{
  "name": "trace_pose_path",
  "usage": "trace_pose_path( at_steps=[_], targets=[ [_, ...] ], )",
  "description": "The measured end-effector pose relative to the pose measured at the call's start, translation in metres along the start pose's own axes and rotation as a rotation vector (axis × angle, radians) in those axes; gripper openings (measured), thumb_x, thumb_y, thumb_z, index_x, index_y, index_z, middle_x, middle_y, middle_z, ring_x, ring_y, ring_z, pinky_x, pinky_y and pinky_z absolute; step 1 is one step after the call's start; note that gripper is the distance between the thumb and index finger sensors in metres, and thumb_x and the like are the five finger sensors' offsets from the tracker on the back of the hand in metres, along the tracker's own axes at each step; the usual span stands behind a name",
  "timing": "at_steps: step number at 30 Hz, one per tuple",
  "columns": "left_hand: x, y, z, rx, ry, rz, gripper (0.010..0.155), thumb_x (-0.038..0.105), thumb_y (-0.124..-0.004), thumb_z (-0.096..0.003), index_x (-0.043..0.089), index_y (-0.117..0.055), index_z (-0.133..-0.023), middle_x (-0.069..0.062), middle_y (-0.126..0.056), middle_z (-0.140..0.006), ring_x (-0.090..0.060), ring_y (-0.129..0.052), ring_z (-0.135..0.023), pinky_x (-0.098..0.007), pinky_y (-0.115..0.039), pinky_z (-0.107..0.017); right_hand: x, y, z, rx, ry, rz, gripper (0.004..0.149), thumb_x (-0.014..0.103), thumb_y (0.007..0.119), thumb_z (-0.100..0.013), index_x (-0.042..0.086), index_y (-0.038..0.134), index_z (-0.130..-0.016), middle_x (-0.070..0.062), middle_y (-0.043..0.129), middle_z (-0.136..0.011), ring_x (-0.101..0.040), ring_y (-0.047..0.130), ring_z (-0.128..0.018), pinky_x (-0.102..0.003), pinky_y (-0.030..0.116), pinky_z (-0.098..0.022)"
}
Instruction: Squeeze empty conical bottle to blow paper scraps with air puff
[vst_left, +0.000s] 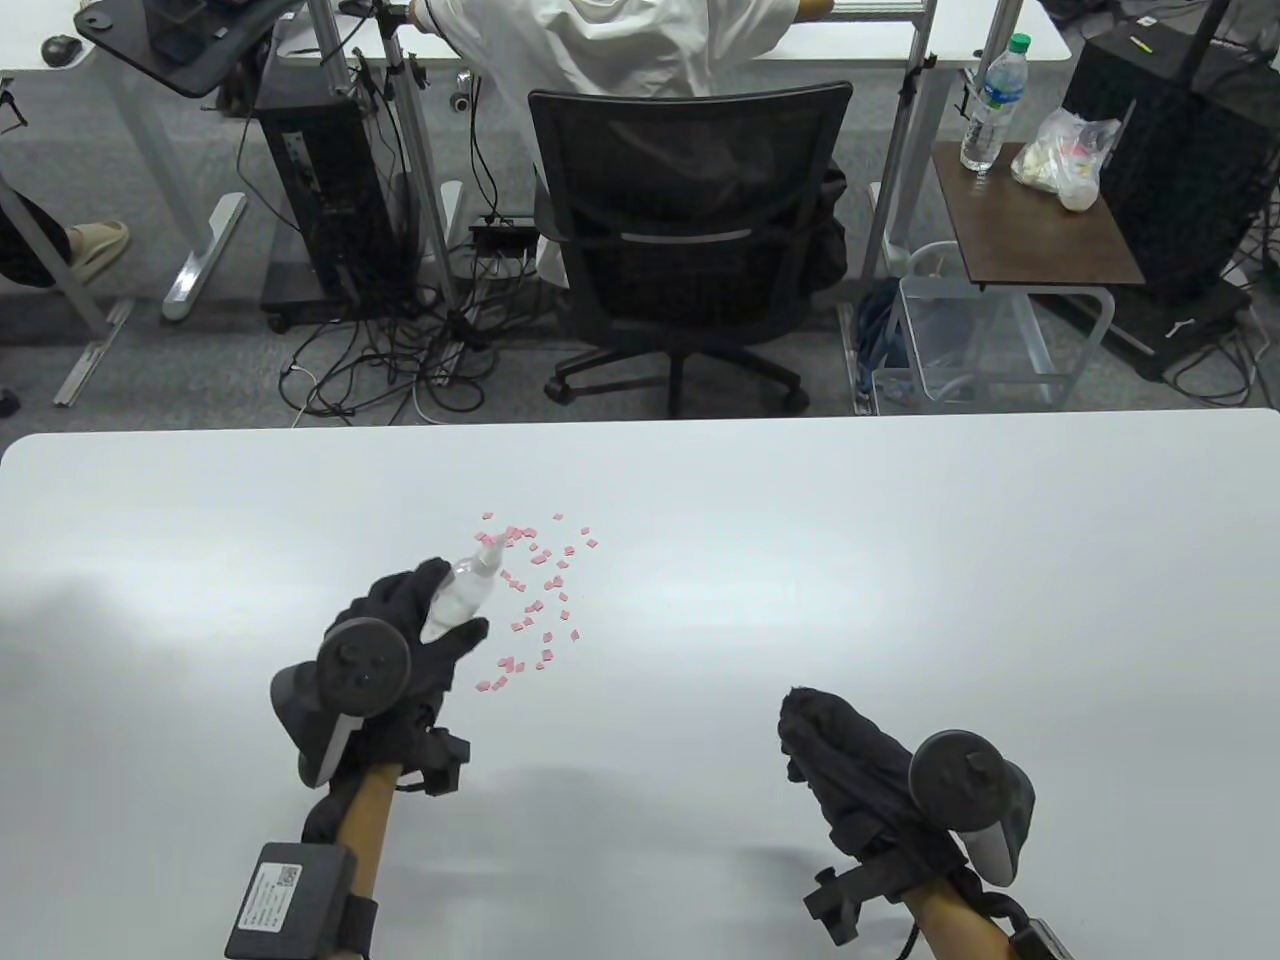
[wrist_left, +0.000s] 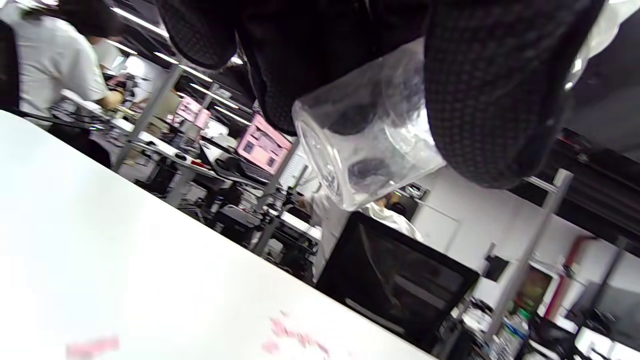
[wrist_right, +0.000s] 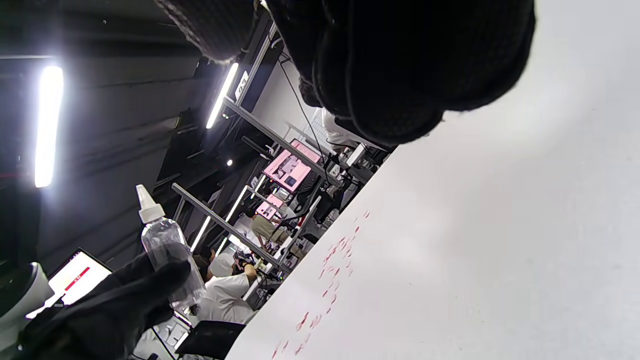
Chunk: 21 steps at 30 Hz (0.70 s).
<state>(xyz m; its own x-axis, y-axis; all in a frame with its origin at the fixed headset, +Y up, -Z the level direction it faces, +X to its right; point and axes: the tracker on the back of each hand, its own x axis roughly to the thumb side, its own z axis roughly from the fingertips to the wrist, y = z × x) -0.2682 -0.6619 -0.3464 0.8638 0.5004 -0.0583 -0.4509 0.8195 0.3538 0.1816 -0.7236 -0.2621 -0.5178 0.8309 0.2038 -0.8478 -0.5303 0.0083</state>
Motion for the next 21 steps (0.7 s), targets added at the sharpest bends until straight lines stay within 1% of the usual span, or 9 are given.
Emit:
trace_pose_path(
  at_steps=[3, 5, 9, 11, 15, 18, 21],
  targets=[
    [-0.014, 0.008, -0.021, 0.015, 0.079, 0.076, 0.075, 0.046, -0.103, -0.0402, 0.029, -0.073, -0.106, -0.003, -0.080, -0.106, -0.027, -0.088, -0.093, -0.057, -0.055, -0.079, -0.002, 0.001, -0.001, 0.008, 0.007, 0.001, 0.055, 0.038, 0.071, -0.061, -0.001, 0.074, -0.099, -0.025, 0.089, -0.081, -0.036, 0.099, -0.059, -0.053, 0.087, -0.045],
    [-0.029, 0.011, -0.039, 0.048, 0.138, 0.120, 0.075, 0.044, -0.104, -0.0399, 0.028, -0.073, -0.106, -0.004, -0.081, -0.106, -0.027, -0.091, -0.092, -0.056, -0.057, -0.079, -0.003, 0.002, -0.001, 0.010, 0.014, 0.003, 0.055, 0.038, 0.071, -0.061, -0.001, 0.074, -0.099, -0.025, 0.089, -0.081, -0.036, 0.099, -0.060, -0.053, 0.086, -0.045],
    [-0.055, 0.004, -0.064, 0.061, 0.225, 0.078, 0.075, 0.042, -0.106, -0.0384, 0.025, -0.074, -0.105, -0.004, -0.085, -0.104, -0.025, -0.096, -0.092, -0.052, -0.062, -0.078, -0.007, 0.002, -0.003, 0.017, 0.028, 0.006, 0.052, 0.036, 0.069, -0.061, 0.000, 0.076, -0.098, -0.025, 0.090, -0.080, -0.036, 0.100, -0.059, -0.053, 0.087, -0.045],
    [-0.075, -0.006, -0.077, 0.061, 0.289, 0.096, 0.076, 0.040, -0.107, -0.0374, 0.025, -0.075, -0.104, -0.004, -0.087, -0.103, -0.025, -0.097, -0.091, -0.051, -0.064, -0.077, -0.009, 0.003, -0.004, 0.023, 0.040, 0.013, 0.052, 0.036, 0.069, -0.061, 0.000, 0.076, -0.098, -0.025, 0.090, -0.080, -0.036, 0.100, -0.059, -0.053, 0.087, -0.045],
    [-0.099, -0.028, -0.093, 0.056, 0.364, 0.100, 0.075, 0.038, -0.108, -0.0360, 0.024, -0.077, -0.103, -0.005, -0.089, -0.101, -0.024, -0.099, -0.090, -0.048, -0.066, -0.077, -0.012, 0.005, -0.006, 0.039, 0.048, 0.030, 0.053, 0.038, 0.070, -0.061, 0.000, 0.075, -0.098, -0.025, 0.090, -0.080, -0.036, 0.099, -0.059, -0.053, 0.086, -0.045],
    [-0.111, -0.045, -0.100, 0.054, 0.373, 0.088, 0.075, 0.038, -0.109, -0.0350, 0.025, -0.078, -0.102, -0.004, -0.090, -0.100, -0.024, -0.100, -0.089, -0.047, -0.067, -0.077, -0.013, 0.007, -0.007, 0.050, 0.050, 0.037, 0.053, 0.038, 0.070, -0.061, 0.000, 0.076, -0.098, -0.025, 0.090, -0.080, -0.036, 0.100, -0.059, -0.053, 0.087, -0.045],
    [-0.120, -0.062, -0.104, 0.030, 0.381, 0.063, 0.076, 0.037, -0.109, -0.0346, 0.025, -0.078, -0.102, -0.004, -0.091, -0.100, -0.023, -0.101, -0.089, -0.046, -0.068, -0.077, -0.014, 0.008, -0.008, 0.057, 0.054, 0.044, 0.053, 0.038, 0.070, -0.061, 0.000, 0.076, -0.098, -0.025, 0.090, -0.080, -0.036, 0.099, -0.059, -0.053, 0.086, -0.045]
  ],
)
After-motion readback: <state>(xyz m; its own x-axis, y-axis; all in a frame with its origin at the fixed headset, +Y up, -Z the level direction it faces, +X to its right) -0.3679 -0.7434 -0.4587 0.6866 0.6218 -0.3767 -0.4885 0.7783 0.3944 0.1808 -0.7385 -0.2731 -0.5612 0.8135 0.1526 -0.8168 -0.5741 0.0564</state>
